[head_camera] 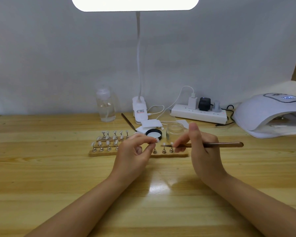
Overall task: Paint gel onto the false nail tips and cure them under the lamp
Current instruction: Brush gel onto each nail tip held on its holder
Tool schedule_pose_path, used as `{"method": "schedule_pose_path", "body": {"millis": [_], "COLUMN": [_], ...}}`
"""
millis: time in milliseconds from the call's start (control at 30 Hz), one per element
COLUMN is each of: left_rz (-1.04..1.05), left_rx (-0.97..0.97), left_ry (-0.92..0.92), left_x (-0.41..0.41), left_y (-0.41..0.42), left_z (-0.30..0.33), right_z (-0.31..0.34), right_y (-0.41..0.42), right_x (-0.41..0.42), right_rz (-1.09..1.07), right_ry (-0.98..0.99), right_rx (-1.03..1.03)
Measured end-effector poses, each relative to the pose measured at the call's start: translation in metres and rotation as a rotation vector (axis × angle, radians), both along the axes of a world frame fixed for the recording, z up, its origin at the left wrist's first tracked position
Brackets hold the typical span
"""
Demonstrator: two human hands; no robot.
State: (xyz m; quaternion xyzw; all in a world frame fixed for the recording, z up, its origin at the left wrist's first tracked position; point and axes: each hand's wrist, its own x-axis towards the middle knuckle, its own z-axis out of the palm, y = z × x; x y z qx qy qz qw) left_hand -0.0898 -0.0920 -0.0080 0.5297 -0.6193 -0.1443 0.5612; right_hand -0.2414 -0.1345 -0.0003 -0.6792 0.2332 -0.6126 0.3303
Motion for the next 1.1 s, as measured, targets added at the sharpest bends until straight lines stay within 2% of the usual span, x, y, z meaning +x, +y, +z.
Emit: {"method": "schedule_pose_path", "body": {"millis": [67,200,333,467,600,733,867,1000,1100], "left_rz": [0.001,-0.003,-0.011,-0.015,-0.021,-0.022,-0.026,-0.015,-0.017], "left_rx": [0.004,0.019,0.018,0.013,0.006,0.003,-0.001,-0.001,-0.007], "left_ry": [0.004,0.009,0.003,-0.003,-0.004,-0.015,-0.004,-0.003,-0.012], "left_x": [-0.0001,0.0001,0.0001,0.0001,0.0,0.0003,0.0008,0.0009,0.0015], "left_y": [0.0002,0.0005,-0.0003,-0.0004,-0.0009,-0.0005,-0.0011,-0.002,-0.0017], "left_z": [0.0001,-0.0005,-0.0003,-0.0002,-0.0002,-0.0003,-0.0012,-0.0016,-0.0016], "right_z": [0.0015,0.0011,0.0024,0.0026,0.003,0.0031,0.0036,0.0031,0.0038], "right_y": [-0.0003,0.0006,-0.0001,0.0017,0.0009,0.0022,0.0017,0.0029,0.002], "right_x": [0.0007,0.0008,0.0012,0.0008,0.0013,0.0009,0.0013,0.0012,0.0012], "right_rz": [-0.016,0.032,-0.005,0.026,0.008,0.02,0.001,0.034,-0.004], "right_ry": [0.023,0.017,0.01,0.01,0.009,0.011,0.018,-0.004,0.007], "right_rx": [-0.049,0.053,0.001,0.087,0.03,0.096,0.024,0.093,0.017]}}
